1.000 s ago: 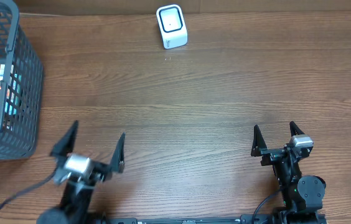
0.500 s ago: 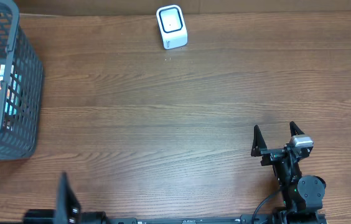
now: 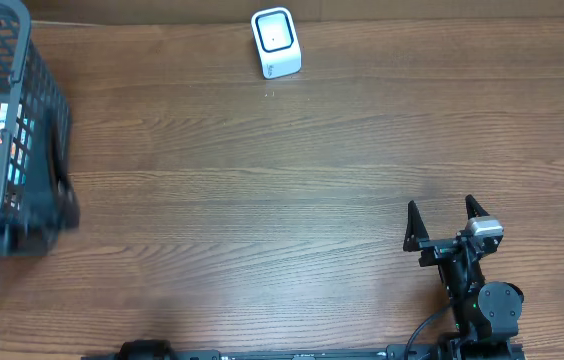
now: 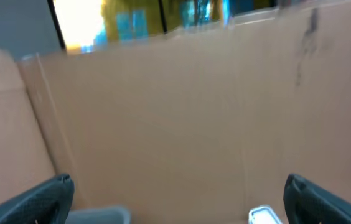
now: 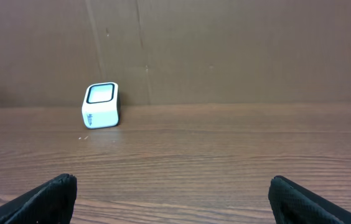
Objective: Scan the item barcode
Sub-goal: 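Swing the left gripper left and down into the grey basket, then grasp the orange Kleenex tissue pack in the basket with the left gripper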
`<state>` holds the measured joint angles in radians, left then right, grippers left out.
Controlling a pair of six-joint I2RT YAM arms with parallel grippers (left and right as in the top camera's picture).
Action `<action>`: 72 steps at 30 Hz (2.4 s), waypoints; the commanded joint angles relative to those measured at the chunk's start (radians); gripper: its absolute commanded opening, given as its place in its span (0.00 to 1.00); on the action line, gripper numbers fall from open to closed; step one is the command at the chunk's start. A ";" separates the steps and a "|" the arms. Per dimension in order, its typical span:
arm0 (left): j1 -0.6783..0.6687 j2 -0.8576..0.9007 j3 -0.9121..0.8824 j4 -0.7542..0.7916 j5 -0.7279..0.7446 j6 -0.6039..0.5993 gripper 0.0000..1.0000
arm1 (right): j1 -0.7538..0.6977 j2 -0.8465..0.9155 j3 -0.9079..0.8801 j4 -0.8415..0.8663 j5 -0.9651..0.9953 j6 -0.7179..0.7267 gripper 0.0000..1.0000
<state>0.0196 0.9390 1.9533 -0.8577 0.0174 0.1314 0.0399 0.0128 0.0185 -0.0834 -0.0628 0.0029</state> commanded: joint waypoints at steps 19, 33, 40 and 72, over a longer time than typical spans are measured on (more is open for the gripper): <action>0.266 0.560 0.258 -0.350 -0.259 -0.078 0.79 | -0.002 -0.010 -0.011 0.003 0.008 -0.003 1.00; 0.616 0.793 0.218 -0.425 -0.013 -0.013 0.99 | -0.002 -0.010 -0.011 0.003 0.008 -0.003 1.00; 0.617 0.917 0.200 -0.422 -0.017 0.111 1.00 | -0.002 -0.010 -0.011 0.003 0.008 -0.003 1.00; 0.701 1.280 0.200 -0.386 0.249 0.361 0.99 | -0.002 -0.010 -0.011 0.003 0.008 -0.003 1.00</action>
<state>0.7269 2.1925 2.1509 -1.2469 0.2432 0.4641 0.0399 0.0128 0.0185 -0.0830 -0.0628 0.0036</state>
